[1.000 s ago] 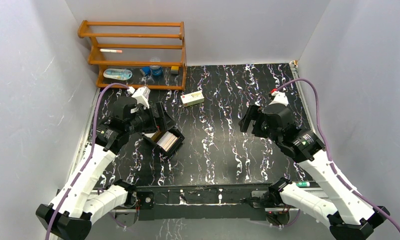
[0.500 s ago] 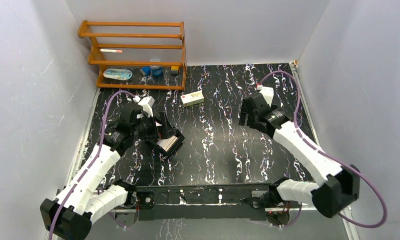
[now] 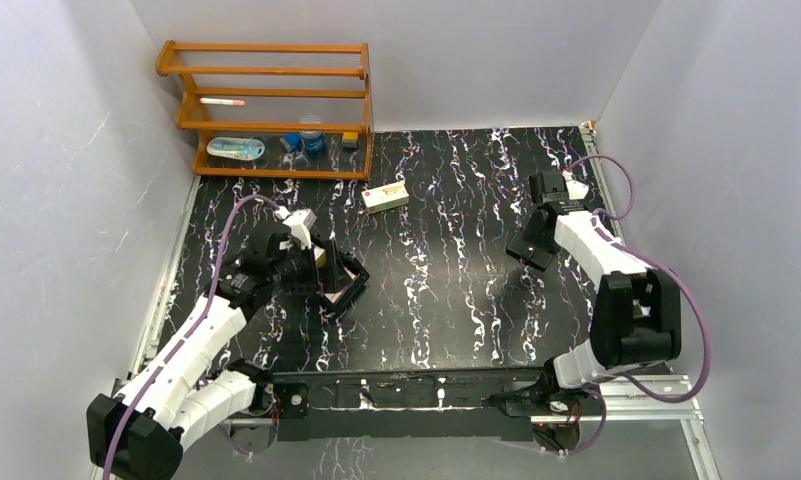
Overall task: Put the credit cards into the card holder
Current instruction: Pick up the card holder from the center of the board.
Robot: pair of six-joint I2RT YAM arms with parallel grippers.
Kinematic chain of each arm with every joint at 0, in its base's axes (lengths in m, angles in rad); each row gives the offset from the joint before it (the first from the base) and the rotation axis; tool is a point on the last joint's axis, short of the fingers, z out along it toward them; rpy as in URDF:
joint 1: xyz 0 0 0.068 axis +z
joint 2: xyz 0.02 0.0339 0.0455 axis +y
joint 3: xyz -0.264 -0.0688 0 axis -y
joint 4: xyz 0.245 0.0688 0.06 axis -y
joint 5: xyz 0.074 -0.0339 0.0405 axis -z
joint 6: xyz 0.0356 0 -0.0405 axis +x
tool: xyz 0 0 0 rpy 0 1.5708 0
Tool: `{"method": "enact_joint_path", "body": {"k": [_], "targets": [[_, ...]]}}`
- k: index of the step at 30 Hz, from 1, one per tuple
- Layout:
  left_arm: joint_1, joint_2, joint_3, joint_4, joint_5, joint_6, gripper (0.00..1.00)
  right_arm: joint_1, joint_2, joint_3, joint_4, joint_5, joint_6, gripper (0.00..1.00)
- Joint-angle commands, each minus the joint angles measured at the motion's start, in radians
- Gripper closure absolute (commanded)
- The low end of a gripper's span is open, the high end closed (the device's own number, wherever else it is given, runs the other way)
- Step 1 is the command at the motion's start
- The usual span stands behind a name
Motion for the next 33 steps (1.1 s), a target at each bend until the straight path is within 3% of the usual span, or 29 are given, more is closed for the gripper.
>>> {"method": "enact_joint_path", "body": {"k": [1,10,16,21,25,33], "targets": [[-0.002,-0.047,-0.031,0.011,-0.005,0.028,0.01,-0.028,0.059,0.024,0.069,-0.038,0.029,0.55],[-0.002,-0.039,-0.028,0.010,-0.003,0.045,0.01,-0.047,0.142,-0.016,0.159,-0.083,0.003,0.55],[-0.002,-0.048,-0.028,0.012,0.001,0.048,0.01,-0.046,0.203,-0.031,0.143,-0.112,-0.052,0.60],[-0.002,-0.050,-0.029,0.015,-0.011,0.049,0.02,-0.044,0.183,-0.033,0.115,-0.112,-0.095,0.72],[-0.002,-0.042,-0.029,0.014,-0.013,0.048,0.02,-0.014,0.125,-0.025,0.101,-0.126,-0.147,0.98],[-0.003,-0.045,-0.007,-0.003,0.007,0.026,0.02,0.153,-0.041,-0.043,0.069,-0.155,-0.265,1.00]]}}
